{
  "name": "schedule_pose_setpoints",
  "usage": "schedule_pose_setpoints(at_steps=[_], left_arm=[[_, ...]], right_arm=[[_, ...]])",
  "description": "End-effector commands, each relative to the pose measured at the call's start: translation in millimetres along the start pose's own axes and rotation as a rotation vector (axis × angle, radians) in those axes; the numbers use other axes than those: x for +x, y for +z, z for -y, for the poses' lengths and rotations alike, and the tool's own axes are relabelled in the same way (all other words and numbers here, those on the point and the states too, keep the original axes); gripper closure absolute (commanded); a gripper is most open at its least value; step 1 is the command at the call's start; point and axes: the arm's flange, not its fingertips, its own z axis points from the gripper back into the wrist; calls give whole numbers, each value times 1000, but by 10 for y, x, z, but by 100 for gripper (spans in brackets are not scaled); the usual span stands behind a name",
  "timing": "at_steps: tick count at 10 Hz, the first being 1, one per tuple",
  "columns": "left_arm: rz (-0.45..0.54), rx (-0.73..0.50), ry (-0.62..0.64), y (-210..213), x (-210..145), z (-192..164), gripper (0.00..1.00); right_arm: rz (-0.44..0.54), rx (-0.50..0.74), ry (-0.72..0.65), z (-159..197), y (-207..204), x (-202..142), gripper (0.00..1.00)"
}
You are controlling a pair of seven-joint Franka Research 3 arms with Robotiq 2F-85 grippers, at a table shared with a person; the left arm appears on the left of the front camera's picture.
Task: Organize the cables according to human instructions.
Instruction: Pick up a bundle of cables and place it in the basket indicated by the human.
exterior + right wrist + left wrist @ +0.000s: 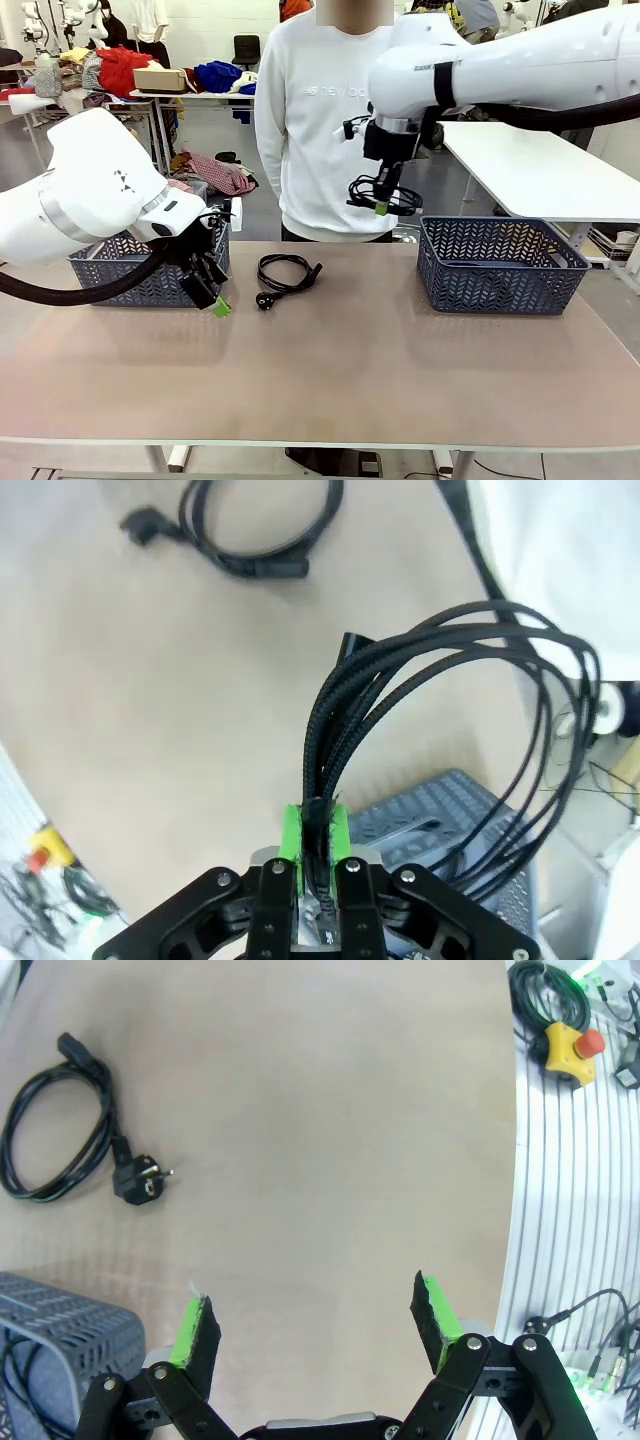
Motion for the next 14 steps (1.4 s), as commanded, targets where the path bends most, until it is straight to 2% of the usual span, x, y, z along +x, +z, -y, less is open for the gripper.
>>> schedule_pose_setpoints(at_steps=[1,6,14], left_arm=[[-1,-6,6,18,-17,1,0],[-1,-6,6,18,-17,1,0],[-1,-6,6,18,-17,1,0]], right_arm=[[16,-67,113,-2,-14,-352,100],[31,-120,211,202,52,-1138,100],[36,-99,188,561,-240,-1909,100]])
